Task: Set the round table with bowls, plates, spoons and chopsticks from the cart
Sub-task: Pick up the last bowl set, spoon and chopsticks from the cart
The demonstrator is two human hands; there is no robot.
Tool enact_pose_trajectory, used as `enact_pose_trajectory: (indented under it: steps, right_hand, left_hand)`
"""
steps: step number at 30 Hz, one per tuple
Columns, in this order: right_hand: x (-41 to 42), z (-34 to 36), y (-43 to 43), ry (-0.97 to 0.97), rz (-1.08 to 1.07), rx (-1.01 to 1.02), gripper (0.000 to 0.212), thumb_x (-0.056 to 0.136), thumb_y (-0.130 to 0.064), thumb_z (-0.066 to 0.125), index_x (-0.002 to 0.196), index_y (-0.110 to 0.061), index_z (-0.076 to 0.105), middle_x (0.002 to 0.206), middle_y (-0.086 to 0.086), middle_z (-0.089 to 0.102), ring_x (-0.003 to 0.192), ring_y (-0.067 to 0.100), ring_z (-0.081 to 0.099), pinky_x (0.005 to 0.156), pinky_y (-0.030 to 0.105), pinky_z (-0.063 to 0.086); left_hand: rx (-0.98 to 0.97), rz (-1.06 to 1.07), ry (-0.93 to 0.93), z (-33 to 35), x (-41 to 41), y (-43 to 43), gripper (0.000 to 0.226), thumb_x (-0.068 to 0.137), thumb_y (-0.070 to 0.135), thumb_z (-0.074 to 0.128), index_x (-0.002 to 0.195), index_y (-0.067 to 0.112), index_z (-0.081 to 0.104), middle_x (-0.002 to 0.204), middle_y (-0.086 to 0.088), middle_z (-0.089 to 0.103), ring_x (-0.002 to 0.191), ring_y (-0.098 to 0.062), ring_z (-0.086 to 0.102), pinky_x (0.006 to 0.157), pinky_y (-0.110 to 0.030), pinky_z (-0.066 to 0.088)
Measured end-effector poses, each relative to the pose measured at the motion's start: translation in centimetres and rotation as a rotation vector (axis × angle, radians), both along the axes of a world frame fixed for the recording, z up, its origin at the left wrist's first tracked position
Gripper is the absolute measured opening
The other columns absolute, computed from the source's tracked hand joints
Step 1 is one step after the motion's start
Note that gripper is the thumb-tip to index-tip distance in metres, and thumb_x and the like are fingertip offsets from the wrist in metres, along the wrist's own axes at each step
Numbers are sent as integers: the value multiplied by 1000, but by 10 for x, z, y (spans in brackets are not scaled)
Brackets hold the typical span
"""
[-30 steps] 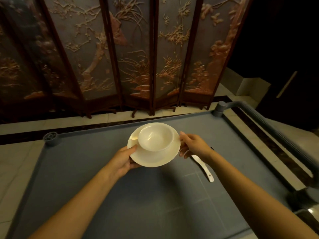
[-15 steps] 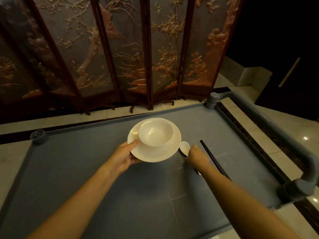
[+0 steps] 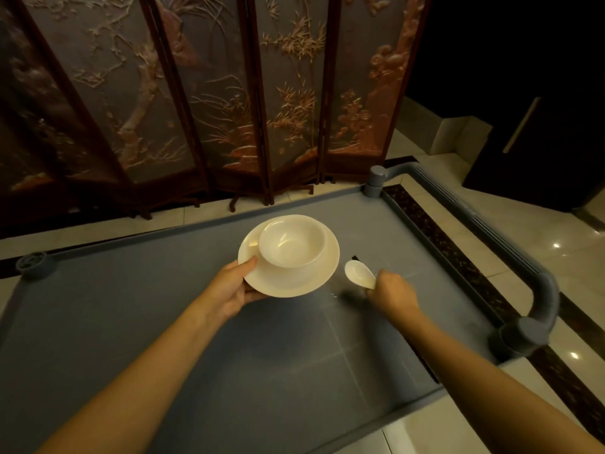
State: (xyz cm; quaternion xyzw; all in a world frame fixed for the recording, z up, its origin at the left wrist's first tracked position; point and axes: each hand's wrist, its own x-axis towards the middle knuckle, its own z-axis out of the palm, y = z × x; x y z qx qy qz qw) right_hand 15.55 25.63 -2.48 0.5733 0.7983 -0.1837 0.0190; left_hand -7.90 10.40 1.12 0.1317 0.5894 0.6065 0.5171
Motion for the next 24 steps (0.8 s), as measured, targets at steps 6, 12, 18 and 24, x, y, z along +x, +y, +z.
enact_pose_trajectory:
  steps: [6,12,18,24]
  right_hand:
    - [42,-6,-11,-141,51,-107,36,92,-26,53,122,-7,50,123,14,59,111,30,59,89,38,50]
    - [53,-14,-21,-262,170,-15,37,96,-22,42,130,-7,40,130,14,54,118,29,56,96,38,47]
    - [53,-12,-19,-230,177,-6,33,97,-21,43,127,-7,44,127,14,57,114,27,58,95,36,50]
    - [63,-12,-20,-77,136,-40,31,96,-24,44,124,-10,43,122,14,58,108,28,60,91,39,51]
  left_hand:
    - [6,-12,-25,1,20,12,21,97,21,45,117,18,49,102,-5,64,92,-21,63,65,-39,54]
    - [2,-47,-22,4,37,23,24,96,22,46,119,18,48,102,-5,64,92,-21,63,63,-38,55]
    - [-7,-64,-14,7,46,28,24,96,22,46,120,17,48,102,-5,64,91,-21,63,61,-37,55]
    - [-7,-90,15,12,53,34,18,96,22,47,114,20,51,102,-4,64,92,-21,63,59,-36,57]
